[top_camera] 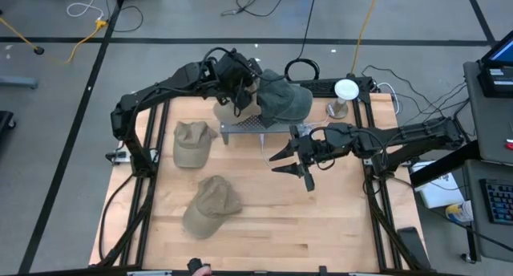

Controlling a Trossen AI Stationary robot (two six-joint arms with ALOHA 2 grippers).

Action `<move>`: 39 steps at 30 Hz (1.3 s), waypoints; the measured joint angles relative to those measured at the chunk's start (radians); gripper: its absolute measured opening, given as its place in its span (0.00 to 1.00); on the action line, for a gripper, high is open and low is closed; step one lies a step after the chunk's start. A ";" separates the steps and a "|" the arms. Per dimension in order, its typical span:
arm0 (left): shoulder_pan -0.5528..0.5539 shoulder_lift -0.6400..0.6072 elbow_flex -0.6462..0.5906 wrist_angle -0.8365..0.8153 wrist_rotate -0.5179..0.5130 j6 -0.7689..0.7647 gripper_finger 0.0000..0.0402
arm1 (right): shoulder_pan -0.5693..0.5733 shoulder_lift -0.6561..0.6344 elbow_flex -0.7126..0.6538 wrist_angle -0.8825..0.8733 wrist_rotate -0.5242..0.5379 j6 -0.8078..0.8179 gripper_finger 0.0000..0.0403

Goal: Pick & Place hat
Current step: Put the right brown cap on the shelf

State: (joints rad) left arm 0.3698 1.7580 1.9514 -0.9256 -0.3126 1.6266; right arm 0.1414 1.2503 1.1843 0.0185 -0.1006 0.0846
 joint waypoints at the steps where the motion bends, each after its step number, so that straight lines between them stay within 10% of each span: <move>1: 0.000 0.000 0.000 0.009 0.000 -0.020 0.25 | -0.003 0.000 0.000 0.001 0.000 0.000 0.32; 13: -0.003 -0.030 0.000 0.177 -0.055 -0.356 0.42 | -0.005 0.000 0.000 0.016 -0.001 -0.001 0.32; 29: 0.120 -0.058 0.001 -0.061 0.112 -1.515 0.43 | -0.005 0.000 0.000 0.014 -0.001 0.034 0.32; 39: 0.182 -0.060 -0.052 -0.125 0.177 -1.676 0.43 | -0.005 0.000 0.000 0.014 -0.001 0.034 0.32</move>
State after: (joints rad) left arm 0.5514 1.6978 1.8998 -1.0510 -0.1356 -0.0490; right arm 0.1360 1.2507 1.1843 0.0326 -0.1013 0.1188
